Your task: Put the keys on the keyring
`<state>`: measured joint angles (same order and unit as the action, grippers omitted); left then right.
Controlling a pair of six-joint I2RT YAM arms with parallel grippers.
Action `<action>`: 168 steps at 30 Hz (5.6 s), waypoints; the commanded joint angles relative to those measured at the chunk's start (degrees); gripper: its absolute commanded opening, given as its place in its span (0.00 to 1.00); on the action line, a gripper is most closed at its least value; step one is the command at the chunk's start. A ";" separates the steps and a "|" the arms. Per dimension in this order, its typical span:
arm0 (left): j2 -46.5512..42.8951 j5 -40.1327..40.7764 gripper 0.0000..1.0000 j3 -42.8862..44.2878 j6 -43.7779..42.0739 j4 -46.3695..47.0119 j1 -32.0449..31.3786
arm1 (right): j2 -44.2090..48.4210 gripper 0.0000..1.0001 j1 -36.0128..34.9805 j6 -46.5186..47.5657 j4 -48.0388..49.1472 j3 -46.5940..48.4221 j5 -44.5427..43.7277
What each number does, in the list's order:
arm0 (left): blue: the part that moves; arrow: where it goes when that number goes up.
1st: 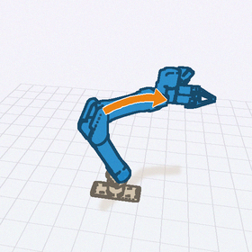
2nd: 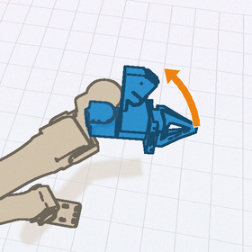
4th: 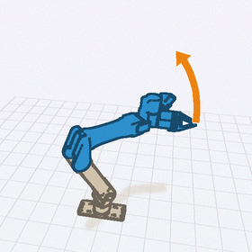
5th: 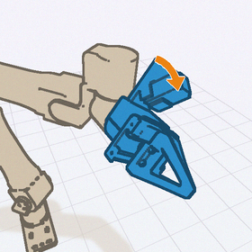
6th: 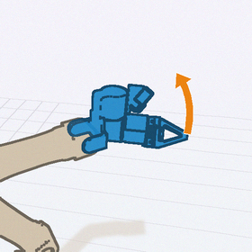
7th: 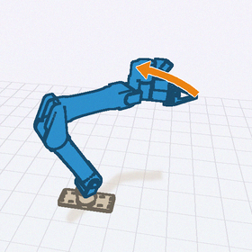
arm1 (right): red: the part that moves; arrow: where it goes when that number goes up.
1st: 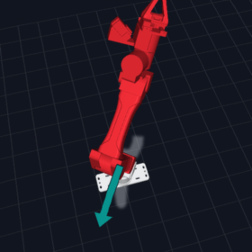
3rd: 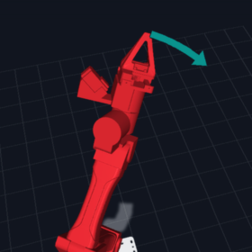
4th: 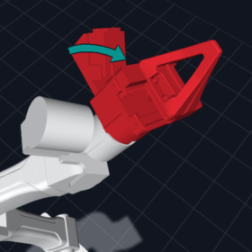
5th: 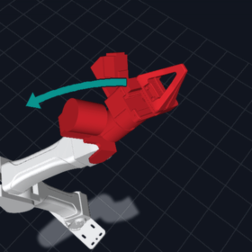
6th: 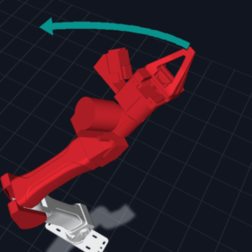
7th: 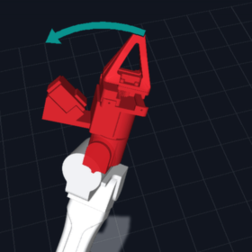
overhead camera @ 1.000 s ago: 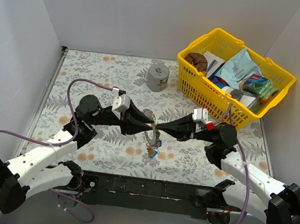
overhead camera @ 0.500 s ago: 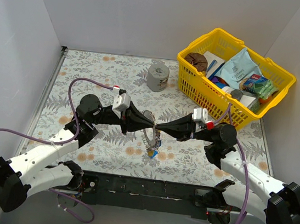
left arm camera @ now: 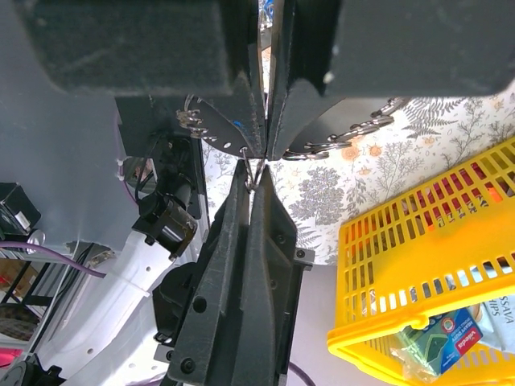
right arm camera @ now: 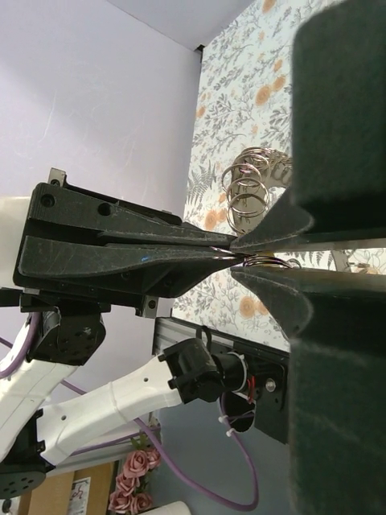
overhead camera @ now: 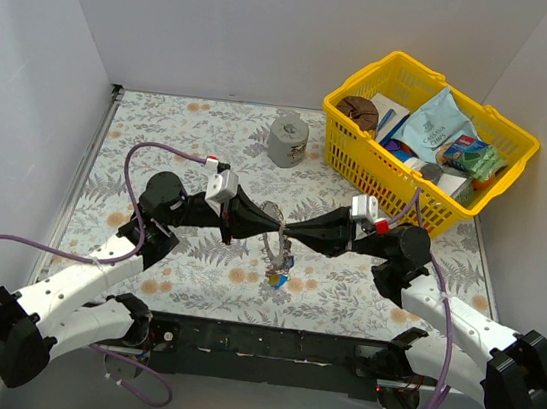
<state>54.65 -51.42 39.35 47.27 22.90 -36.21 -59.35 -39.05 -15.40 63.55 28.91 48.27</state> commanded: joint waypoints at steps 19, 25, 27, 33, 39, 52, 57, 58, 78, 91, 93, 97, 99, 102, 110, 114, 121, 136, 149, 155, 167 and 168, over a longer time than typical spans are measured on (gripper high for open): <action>-6.57 9.58 0.00 0.81 -8.06 -11.20 -0.09 | 6.26 0.93 0.11 6.34 -7.11 -2.98 -10.91; -8.50 12.04 0.00 0.73 -10.08 -16.38 -0.09 | 8.29 0.96 0.20 7.66 -12.29 -4.47 -13.90; -9.04 13.71 0.00 0.64 -10.35 -18.92 -0.18 | 8.64 0.96 0.29 7.93 -15.11 -4.38 -15.30; -10.62 20.55 0.00 2.30 -7.46 -25.78 -0.09 | 8.91 0.97 0.29 2.07 -32.14 -1.32 -25.05; -10.09 27.41 0.00 7.49 -6.39 -35.72 -0.09 | 5.92 0.96 0.38 -4.29 -50.27 2.48 -32.80; -11.85 17.59 0.00 2.21 -5.64 -27.39 -0.09 | 7.15 0.97 0.46 -9.83 -63.27 0.44 -37.37; -11.50 13.98 0.00 4.23 -1.82 -26.49 -0.18 | 5.92 0.96 0.38 -12.36 -68.20 3.35 -35.89; -11.24 13.80 0.00 5.28 -2.26 -27.72 -0.09 | 5.48 0.96 0.38 -12.46 -69.16 3.79 -33.79; -18.26 28.21 0.00 -9.29 0.99 -25.62 -0.09 | 7.59 0.87 0.38 -16.77 -66.45 -6.93 -36.14; -18.79 28.57 0.00 -13.43 2.13 -23.16 -0.18 | -2.16 0.68 0.37 -14.13 -65.31 -4.21 -34.13; -18.71 28.57 0.00 -13.08 2.13 -23.16 -0.09 | -4.00 0.66 0.29 -13.34 -64.61 -3.60 -33.68; -17.74 28.30 0.00 -13.68 2.30 -21.59 -0.18 | -7.26 0.62 0.29 -12.03 -64.08 -1.75 -32.02; -16.95 28.04 0.00 -14.39 2.57 -20.70 -0.18 | -9.19 0.63 0.29 -11.41 -62.42 -1.05 -31.57; -16.42 27.86 0.00 -15.62 3.09 -19.29 -0.18 | -11.30 0.63 0.37 -10.97 -61.79 0.10 -30.69; -15.89 27.78 0.00 -15.45 2.66 -18.85 -0.09 | -15.61 0.60 0.29 -12.81 -56.88 0.89 -27.88; -16.42 27.95 0.00 -15.54 2.74 -18.94 -0.09 | -18.51 0.58 0.20 -13.17 -55.47 1.41 -26.48; -16.95 28.13 0.00 -15.54 2.74 -19.03 -0.09 | -22.12 0.51 -0.15 -15.19 -52.47 1.94 -24.54; -19.23 29.01 0.00 -14.13 1.16 -22.54 -0.09 | -25.99 0.36 -1.56 -17.38 -51.51 2.56 -24.28; -21.69 29.09 0.00 -13.87 0.99 -25.79 -0.09 | -28.10 0.05 -3.14 -18.97 -51.50 3.79 -26.91; -21.87 29.09 0.00 -13.25 0.64 -26.59 -0.18 | -25.21 0.01 -3.23 -16.86 -54.93 4.67 -28.23; -20.55 27.34 0.00 -12.20 -0.95 -27.90 -0.09 | -16.85 0.01 -3.14 -1.86 -66.97 11.25 -27.01; -20.38 27.08 0.00 -11.93 -1.12 -28.17 -0.18 | -16.33 0.01 -3.23 -0.09 -68.54 11.78 -26.31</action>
<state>34.15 -23.03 23.97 47.42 -6.46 -36.23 -78.81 -41.93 -24.43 0.05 36.99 19.75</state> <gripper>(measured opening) 0.013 0.023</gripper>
